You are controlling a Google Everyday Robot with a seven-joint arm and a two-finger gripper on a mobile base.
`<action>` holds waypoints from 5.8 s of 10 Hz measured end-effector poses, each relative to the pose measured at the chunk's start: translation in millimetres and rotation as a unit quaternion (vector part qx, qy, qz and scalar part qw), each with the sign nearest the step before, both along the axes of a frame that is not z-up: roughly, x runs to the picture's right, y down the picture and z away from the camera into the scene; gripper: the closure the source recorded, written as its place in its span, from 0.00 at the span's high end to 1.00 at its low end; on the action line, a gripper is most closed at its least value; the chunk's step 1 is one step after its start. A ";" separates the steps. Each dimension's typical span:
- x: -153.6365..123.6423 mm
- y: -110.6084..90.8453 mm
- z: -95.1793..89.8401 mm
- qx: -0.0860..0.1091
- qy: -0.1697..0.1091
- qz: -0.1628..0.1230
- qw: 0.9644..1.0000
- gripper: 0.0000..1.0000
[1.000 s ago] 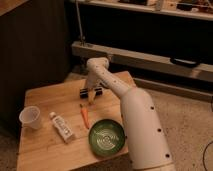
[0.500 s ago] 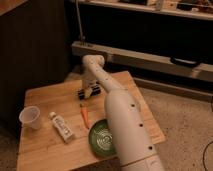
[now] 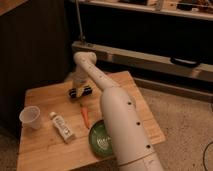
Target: Place the eraser in the ceramic cup
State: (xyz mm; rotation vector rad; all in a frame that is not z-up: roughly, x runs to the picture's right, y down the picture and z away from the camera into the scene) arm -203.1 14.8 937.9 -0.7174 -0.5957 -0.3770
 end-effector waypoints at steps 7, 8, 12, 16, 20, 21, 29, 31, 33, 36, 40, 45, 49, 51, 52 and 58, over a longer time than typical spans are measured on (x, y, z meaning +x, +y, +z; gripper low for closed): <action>-120.9 23.4 -119.4 0.006 -0.210 -0.034 0.977 0.00; -121.7 23.9 -120.9 0.006 -0.212 -0.035 0.977 0.00; -122.5 23.6 -121.3 0.006 -0.215 -0.033 0.976 0.00; -142.3 20.6 -153.3 -0.004 -0.353 0.009 0.935 0.00; -133.5 0.9 -222.3 -0.026 -0.446 0.038 0.894 0.00; -127.3 0.6 -232.3 -0.037 -0.449 0.036 0.892 0.00; -164.3 43.7 -290.4 -0.155 -0.506 -0.027 0.848 0.00; -174.6 52.3 -306.4 -0.165 -0.510 -0.049 0.842 0.00; -189.7 62.7 -318.6 -0.182 -0.516 -0.069 0.834 0.00; -220.6 79.2 -314.3 -0.215 -0.527 -0.084 0.818 0.00; -214.9 79.4 -305.1 -0.218 -0.535 -0.078 0.813 0.00; -204.1 80.2 -294.1 -0.218 -0.544 -0.065 0.808 0.00; -182.8 65.0 -292.1 -0.196 -0.553 -0.038 0.809 0.00; -178.2 64.2 -286.4 -0.195 -0.552 -0.031 0.810 0.00; -179.2 66.0 -284.7 -0.197 -0.550 -0.031 0.811 0.01; -179.4 71.2 -267.9 -0.218 -0.522 -0.038 0.824 0.59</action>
